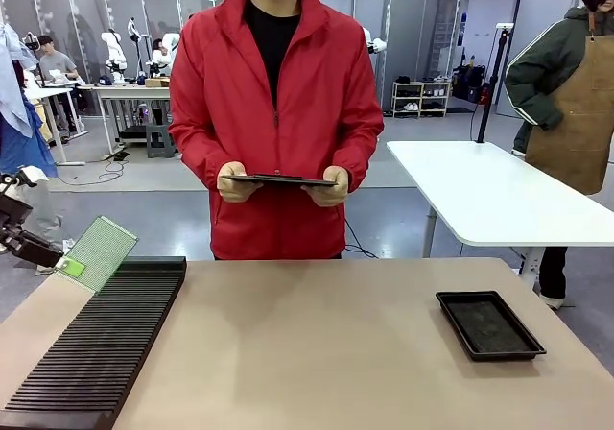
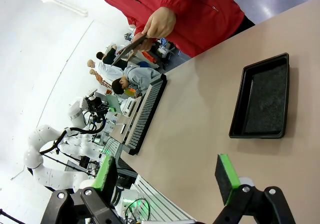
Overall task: Inspect the PCB.
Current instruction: Pick up the Blank PCB and present it to the human.
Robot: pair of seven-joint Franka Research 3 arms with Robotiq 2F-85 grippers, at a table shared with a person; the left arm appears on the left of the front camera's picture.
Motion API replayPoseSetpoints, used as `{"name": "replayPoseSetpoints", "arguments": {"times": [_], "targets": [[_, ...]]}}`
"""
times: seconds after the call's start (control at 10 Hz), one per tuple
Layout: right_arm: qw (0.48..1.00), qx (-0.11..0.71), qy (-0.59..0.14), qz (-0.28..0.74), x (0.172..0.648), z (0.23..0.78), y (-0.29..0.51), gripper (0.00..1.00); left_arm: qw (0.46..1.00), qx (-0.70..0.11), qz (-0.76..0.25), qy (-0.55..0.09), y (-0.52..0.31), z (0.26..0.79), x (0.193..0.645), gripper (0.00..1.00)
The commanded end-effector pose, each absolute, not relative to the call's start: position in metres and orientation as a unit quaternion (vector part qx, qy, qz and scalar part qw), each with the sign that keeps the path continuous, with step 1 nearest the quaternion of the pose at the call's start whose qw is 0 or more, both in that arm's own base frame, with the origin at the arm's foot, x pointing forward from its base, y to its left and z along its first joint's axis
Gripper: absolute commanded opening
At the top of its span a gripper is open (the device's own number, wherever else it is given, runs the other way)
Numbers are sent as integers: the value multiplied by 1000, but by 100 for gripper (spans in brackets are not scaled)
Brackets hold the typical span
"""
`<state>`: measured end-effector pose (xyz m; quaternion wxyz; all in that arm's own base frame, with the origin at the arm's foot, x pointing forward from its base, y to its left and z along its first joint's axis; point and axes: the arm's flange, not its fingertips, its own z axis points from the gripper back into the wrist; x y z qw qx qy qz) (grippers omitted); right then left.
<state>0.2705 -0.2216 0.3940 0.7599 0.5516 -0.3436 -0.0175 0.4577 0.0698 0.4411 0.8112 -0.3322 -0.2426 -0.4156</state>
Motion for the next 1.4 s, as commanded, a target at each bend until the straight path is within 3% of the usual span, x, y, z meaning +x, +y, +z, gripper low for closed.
{"name": "replayPoseSetpoints", "arguments": {"times": [0.0, 0.2, 0.5, 1.3], "targets": [[756, 554, -347, -14, 270, 395, -222, 100, 804, -392, -385, -228, 67, 438, 467, 3], [756, 554, -347, -14, 270, 395, -222, 100, 796, -479, -307, -207, 60, 423, 488, 3], [756, 554, -347, -14, 270, 395, -222, 100, 741, -605, -236, -169, 43, 397, 519, 3], [756, 554, -347, -14, 270, 395, -222, 100, 738, -668, -78, -54, 19, 383, 592, 3]]}}
